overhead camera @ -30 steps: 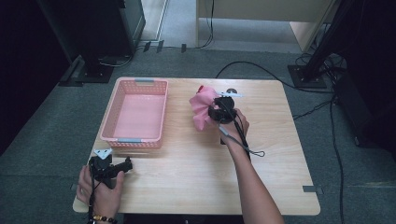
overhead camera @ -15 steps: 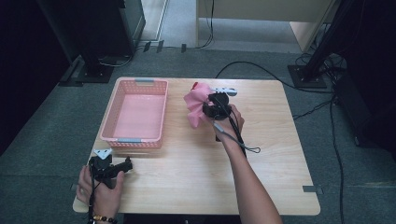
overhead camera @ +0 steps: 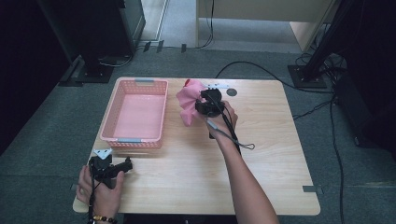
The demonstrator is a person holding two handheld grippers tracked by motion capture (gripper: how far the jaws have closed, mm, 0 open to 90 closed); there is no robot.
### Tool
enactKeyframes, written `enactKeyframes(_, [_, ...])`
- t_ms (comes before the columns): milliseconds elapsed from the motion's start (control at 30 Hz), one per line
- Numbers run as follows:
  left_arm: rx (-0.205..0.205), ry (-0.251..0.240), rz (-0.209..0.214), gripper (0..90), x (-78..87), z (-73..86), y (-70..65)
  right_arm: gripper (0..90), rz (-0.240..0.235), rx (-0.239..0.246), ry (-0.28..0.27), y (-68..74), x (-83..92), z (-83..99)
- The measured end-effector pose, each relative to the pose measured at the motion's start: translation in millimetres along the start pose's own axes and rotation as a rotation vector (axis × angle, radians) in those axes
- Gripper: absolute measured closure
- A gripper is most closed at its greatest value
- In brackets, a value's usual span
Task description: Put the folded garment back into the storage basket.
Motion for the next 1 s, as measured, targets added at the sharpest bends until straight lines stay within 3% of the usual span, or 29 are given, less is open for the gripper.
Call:
enactKeyframes(433, [0.002,-0.001,-0.001,0.0,-0.1,0.0,-0.2,69.4,-0.026,0.026,0.003,25.0,-8.7,-9.6])
enactKeyframes(1000, [0.001,-0.001,0.0,0.0,0.0,-0.1,0.0,69.4,-0.075,0.069,0.017,67.6,-26.6,-17.0])
Point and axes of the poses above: each handheld gripper's, and its own axes: x roughly backward along the jaws, z roughly out of its underside, y roughly to its left, the point moved 1 cm from there along -x, roughly forward along the jaws, and after that the axes turned 12 degrees about -z, right-handed, at the moved point
